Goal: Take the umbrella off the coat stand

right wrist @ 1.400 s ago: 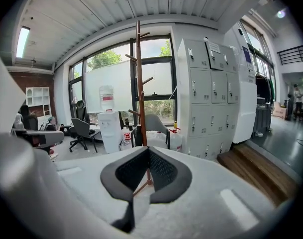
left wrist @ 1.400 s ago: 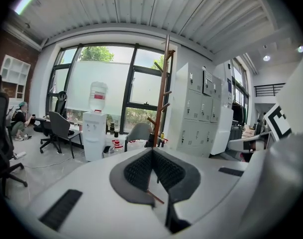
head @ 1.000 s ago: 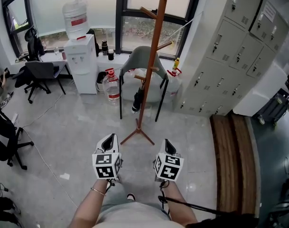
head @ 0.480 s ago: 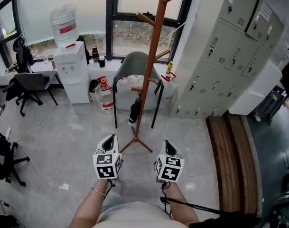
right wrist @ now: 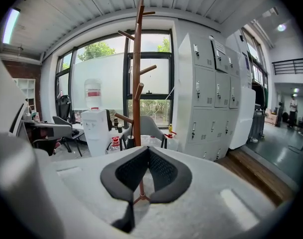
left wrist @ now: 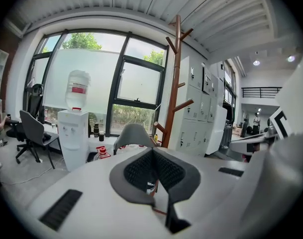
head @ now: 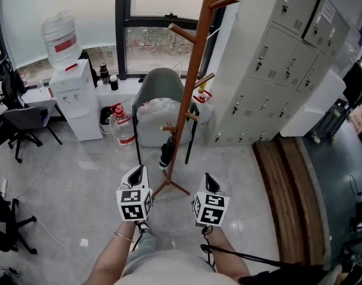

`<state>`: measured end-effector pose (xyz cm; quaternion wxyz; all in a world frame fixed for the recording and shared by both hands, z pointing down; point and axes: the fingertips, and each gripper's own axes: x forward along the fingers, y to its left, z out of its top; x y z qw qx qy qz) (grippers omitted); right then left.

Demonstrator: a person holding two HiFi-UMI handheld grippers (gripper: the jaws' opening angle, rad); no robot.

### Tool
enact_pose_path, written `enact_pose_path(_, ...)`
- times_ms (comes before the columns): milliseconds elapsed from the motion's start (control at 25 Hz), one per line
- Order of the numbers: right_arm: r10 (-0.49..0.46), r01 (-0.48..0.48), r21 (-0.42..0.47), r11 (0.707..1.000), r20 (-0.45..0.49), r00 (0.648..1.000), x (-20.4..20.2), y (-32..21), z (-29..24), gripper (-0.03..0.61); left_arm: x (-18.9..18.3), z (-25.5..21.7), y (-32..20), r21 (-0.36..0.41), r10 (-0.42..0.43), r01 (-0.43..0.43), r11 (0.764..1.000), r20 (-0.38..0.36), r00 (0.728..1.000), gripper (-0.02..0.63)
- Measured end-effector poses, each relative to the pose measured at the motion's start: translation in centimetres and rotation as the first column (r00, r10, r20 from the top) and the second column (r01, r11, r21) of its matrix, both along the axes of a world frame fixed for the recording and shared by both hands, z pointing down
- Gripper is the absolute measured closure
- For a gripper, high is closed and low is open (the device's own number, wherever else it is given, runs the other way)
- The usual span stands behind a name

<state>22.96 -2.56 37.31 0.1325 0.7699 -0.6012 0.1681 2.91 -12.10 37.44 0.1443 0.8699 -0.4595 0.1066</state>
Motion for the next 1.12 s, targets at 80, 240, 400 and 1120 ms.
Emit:
enact_pose_path(80,0.017,-0.017,-0.002,1.000,0.000,1.000,-0.1,-1.5,-0.2,0.572,-0.1,-0.2,-1.8,-0.001,0.016,-0.016,1.000,0.004,1.000,0.612)
enact_pose_path(240,0.049,-0.049,-0.001,0.999,0.001,0.999,-0.9,-4.8,-0.2,0.574,-0.9,-0.1,-5.6,-0.004,0.042,-0.042,0.999,0.014,0.999,0.612)
enact_pose_path(400,0.084,-0.084,-0.003,0.996,0.007,0.996,-1.4,-7.6,-0.1,0.572,-1.7,0.2,-9.2,-0.012,0.057,-0.057,0.998,0.020,0.998,0.612)
enact_pose_path(1120,0.061,-0.060,-0.034,0.998,0.042,0.997,-1.9,-12.2,2.0,0.572,-2.3,3.6,-13.1,-0.084,0.013,-0.010,0.996,0.042,0.999,0.612)
